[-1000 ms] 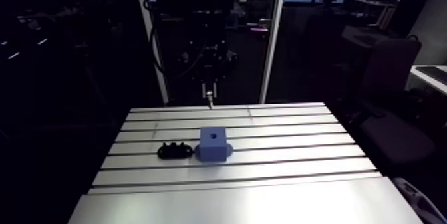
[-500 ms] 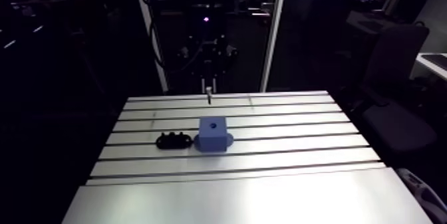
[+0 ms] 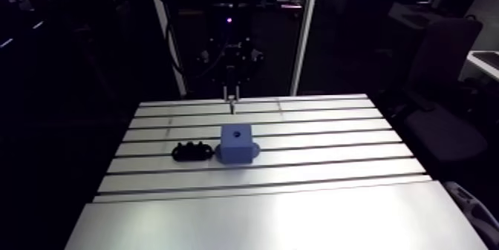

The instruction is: Pick up the M10 bolt and insert it into the hex recess until seated.

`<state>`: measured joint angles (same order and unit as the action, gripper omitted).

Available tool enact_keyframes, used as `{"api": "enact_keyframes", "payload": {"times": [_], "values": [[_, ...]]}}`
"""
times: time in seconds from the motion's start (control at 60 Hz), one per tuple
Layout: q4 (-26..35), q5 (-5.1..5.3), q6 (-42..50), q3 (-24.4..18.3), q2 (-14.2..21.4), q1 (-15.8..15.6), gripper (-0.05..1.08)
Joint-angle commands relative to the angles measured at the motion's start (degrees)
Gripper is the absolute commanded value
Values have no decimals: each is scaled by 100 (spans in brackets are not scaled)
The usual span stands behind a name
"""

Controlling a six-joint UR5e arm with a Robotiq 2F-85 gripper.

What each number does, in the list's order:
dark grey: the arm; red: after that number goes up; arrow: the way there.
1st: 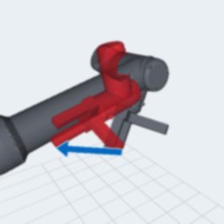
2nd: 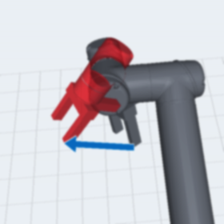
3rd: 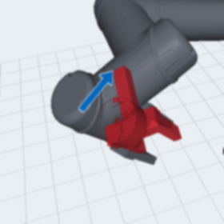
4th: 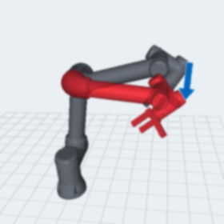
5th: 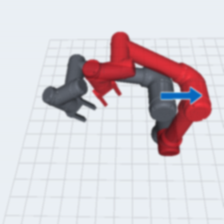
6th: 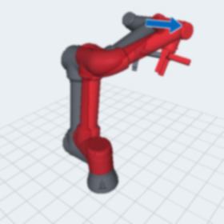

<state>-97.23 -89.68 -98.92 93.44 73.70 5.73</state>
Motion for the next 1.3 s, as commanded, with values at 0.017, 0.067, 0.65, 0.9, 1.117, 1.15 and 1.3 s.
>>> {"api": "enact_keyframes", "payload": {"times": [0.017,0.067,0.65,0.9,1.117,1.15,1.3], "values": [[-10,-10,-8,10,-28,24,82],[-4,-10,-9,12,-44,32,82],[-11,17,-1,100,-45,139,83],[-11,42,16,109,-112,130,83],[-20,69,26,109,-124,139,83],[-20,69,26,109,-124,139,83],[-19,78,26,125,-123,139,83]]}}
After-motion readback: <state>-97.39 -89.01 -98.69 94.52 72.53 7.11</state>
